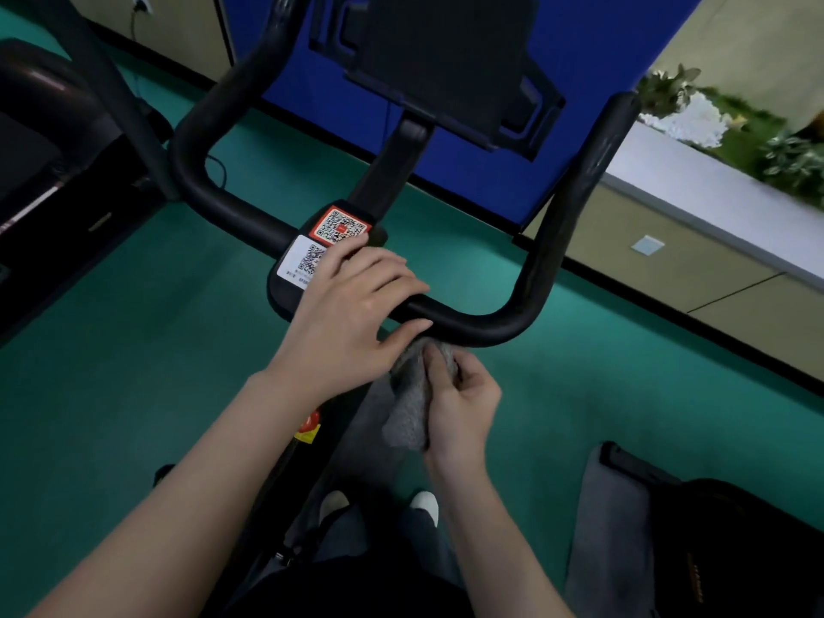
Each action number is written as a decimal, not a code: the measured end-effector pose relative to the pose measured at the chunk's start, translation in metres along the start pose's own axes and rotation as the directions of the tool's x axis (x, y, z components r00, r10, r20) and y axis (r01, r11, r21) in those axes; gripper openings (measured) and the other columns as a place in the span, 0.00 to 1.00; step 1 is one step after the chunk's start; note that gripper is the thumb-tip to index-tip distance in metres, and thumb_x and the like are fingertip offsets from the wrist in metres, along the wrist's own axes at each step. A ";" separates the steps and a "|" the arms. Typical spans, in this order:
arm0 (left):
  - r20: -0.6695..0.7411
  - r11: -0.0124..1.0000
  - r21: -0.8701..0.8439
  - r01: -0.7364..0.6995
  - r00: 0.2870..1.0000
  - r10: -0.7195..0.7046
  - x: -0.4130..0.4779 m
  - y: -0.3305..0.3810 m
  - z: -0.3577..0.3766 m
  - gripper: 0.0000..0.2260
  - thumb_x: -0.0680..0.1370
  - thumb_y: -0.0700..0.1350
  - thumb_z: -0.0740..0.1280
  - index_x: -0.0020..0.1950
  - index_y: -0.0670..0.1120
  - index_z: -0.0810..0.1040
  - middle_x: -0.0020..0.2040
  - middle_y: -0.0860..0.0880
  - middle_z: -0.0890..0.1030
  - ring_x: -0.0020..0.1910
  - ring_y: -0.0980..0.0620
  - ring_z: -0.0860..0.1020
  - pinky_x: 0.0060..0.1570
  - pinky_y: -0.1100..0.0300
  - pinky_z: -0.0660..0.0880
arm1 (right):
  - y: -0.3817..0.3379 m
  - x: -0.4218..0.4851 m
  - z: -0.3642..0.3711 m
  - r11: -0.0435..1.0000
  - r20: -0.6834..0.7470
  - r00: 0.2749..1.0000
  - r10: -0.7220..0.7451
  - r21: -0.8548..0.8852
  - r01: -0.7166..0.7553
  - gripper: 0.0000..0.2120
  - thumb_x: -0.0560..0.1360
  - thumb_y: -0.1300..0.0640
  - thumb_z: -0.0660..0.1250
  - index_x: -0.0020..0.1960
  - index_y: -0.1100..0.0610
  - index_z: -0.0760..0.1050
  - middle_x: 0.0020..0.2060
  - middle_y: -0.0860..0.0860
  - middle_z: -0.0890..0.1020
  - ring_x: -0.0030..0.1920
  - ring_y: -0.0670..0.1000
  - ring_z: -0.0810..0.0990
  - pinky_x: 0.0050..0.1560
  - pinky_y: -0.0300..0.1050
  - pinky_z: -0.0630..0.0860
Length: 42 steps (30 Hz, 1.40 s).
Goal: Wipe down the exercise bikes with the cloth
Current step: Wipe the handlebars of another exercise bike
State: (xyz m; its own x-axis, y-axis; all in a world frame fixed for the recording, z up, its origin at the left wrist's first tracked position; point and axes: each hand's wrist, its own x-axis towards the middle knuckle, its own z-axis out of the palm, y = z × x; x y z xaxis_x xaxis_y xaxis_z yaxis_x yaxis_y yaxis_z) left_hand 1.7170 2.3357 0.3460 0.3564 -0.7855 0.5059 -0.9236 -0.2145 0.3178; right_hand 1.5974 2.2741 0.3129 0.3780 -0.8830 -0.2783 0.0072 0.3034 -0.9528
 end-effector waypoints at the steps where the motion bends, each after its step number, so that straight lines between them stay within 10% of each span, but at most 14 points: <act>1: 0.000 1.000 0.001 -0.004 1.000 0.004 -0.001 -0.001 0.000 0.13 0.75 0.53 0.68 0.54 0.47 0.81 0.50 0.54 0.81 0.54 0.51 0.77 0.69 0.52 0.60 | 0.000 0.001 -0.004 1.000 -0.004 1.000 -0.004 -0.004 0.004 0.07 0.75 0.69 0.66 0.41 0.62 0.79 0.33 0.50 0.82 0.36 0.46 0.78 0.39 0.41 0.76; 7: -0.005 1.000 -0.006 -0.002 1.000 0.002 -0.001 -0.004 0.001 0.13 0.75 0.54 0.68 0.54 0.48 0.81 0.50 0.54 0.81 0.50 0.52 0.78 0.70 0.53 0.59 | -0.009 0.011 -0.036 0.992 -0.191 0.980 0.047 0.122 -0.024 0.06 0.75 0.66 0.66 0.41 0.59 0.80 0.36 0.53 0.82 0.40 0.53 0.79 0.46 0.55 0.78; 10: -0.015 1.000 -0.012 0.006 1.000 -0.006 -0.001 -0.004 0.003 0.13 0.75 0.54 0.69 0.54 0.48 0.82 0.49 0.54 0.81 0.50 0.53 0.78 0.70 0.54 0.60 | -0.021 0.013 -0.046 0.963 -0.364 0.891 -0.270 -0.094 0.253 0.04 0.74 0.64 0.68 0.46 0.59 0.79 0.42 0.56 0.81 0.45 0.53 0.79 0.53 0.60 0.78; 13: -0.023 1.000 -0.018 0.013 1.000 -0.013 -0.001 -0.004 0.003 0.13 0.74 0.54 0.68 0.53 0.48 0.82 0.49 0.54 0.81 0.50 0.53 0.78 0.69 0.55 0.59 | -0.028 0.006 -0.031 0.717 -0.180 0.722 -0.668 -0.413 0.561 0.06 0.72 0.67 0.68 0.48 0.63 0.79 0.45 0.57 0.79 0.48 0.51 0.78 0.52 0.47 0.76; 18: -0.027 1.000 -0.023 0.014 1.000 -0.015 -0.001 -0.005 0.004 0.13 0.74 0.54 0.69 0.53 0.48 0.82 0.49 0.54 0.81 0.50 0.53 0.78 0.69 0.54 0.60 | -0.017 0.014 -0.023 0.353 0.121 0.511 -0.851 -0.588 0.727 0.09 0.71 0.72 0.69 0.49 0.64 0.82 0.46 0.53 0.78 0.46 0.53 0.73 0.47 0.49 0.74; 26: -0.030 0.999 -0.028 0.034 0.999 -0.035 -0.002 -0.004 0.004 0.13 0.73 0.54 0.70 0.53 0.49 0.82 0.49 0.55 0.81 0.50 0.53 0.78 0.70 0.54 0.60 | -0.035 0.021 -0.033 0.541 0.001 0.675 -0.738 -0.597 0.592 0.09 0.72 0.70 0.68 0.51 0.63 0.81 0.47 0.51 0.75 0.48 0.55 0.76 0.52 0.36 0.72; 35: -0.031 0.999 -0.027 0.026 0.999 -0.027 -0.002 -0.003 0.003 0.13 0.73 0.54 0.69 0.53 0.49 0.81 0.48 0.55 0.81 0.50 0.53 0.78 0.70 0.56 0.59 | -0.070 0.022 -0.022 0.274 0.476 0.635 -0.609 -0.625 0.731 0.08 0.69 0.66 0.73 0.47 0.60 0.83 0.40 0.51 0.83 0.42 0.51 0.77 0.49 0.24 0.65; 42: -0.038 0.998 -0.037 0.042 0.998 -0.043 -0.002 -0.003 0.004 0.14 0.72 0.57 0.69 0.52 0.50 0.82 0.48 0.56 0.81 0.50 0.54 0.78 0.70 0.55 0.59 | -0.124 0.063 -0.031 0.169 0.500 0.770 -0.397 -0.784 0.597 0.09 0.72 0.63 0.68 0.49 0.56 0.84 0.45 0.53 0.85 0.47 0.54 0.80 0.50 0.38 0.70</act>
State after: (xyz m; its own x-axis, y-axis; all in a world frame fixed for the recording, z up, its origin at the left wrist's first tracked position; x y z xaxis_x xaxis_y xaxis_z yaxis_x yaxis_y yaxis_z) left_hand 1.7180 2.3360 0.3409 0.4010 -0.7527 0.5221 -0.9022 -0.2256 0.3677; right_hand 1.5917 2.1695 0.4100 0.7510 -0.6210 0.2246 -0.4995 -0.7566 -0.4220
